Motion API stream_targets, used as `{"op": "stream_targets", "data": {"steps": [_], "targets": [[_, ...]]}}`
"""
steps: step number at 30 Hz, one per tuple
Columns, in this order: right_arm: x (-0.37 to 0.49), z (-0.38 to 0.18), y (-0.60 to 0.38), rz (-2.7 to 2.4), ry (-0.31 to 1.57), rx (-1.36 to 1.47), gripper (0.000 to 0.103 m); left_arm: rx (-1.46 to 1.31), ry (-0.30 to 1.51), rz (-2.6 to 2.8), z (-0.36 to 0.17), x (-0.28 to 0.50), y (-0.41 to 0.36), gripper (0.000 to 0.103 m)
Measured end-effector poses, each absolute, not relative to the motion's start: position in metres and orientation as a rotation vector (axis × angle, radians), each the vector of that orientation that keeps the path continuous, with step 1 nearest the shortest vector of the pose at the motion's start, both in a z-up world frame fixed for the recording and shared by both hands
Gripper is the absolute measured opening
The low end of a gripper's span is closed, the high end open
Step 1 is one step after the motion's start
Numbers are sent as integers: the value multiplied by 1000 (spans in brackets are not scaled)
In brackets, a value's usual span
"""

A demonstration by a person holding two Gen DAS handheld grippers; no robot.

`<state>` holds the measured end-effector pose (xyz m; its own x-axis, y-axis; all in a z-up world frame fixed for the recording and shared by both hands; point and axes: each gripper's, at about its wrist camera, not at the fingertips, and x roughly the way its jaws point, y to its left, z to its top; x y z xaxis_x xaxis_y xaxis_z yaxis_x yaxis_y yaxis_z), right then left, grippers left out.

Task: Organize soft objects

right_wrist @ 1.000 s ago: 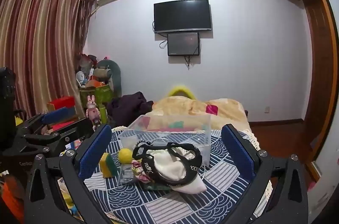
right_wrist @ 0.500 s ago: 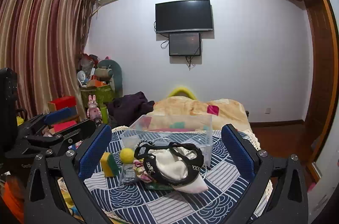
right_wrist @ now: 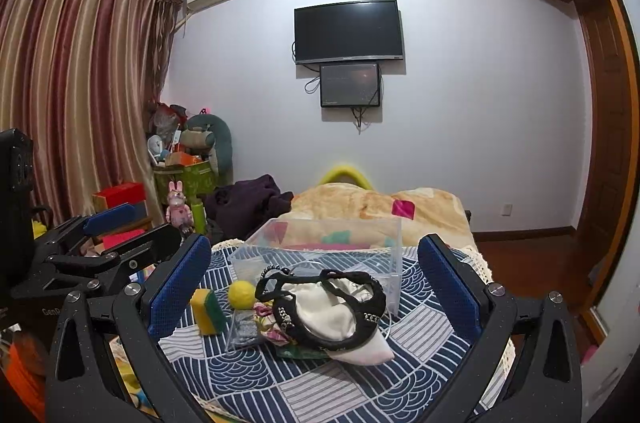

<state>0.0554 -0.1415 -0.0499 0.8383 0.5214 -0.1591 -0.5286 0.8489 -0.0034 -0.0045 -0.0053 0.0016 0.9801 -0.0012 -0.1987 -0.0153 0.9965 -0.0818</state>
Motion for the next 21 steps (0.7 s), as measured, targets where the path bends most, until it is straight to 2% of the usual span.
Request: {"op": "stream_targets", "data": {"steps": [21], "targets": [[51, -49, -140, 561, 149, -52, 103, -70, 189, 9, 4, -7, -8, 103]]}}
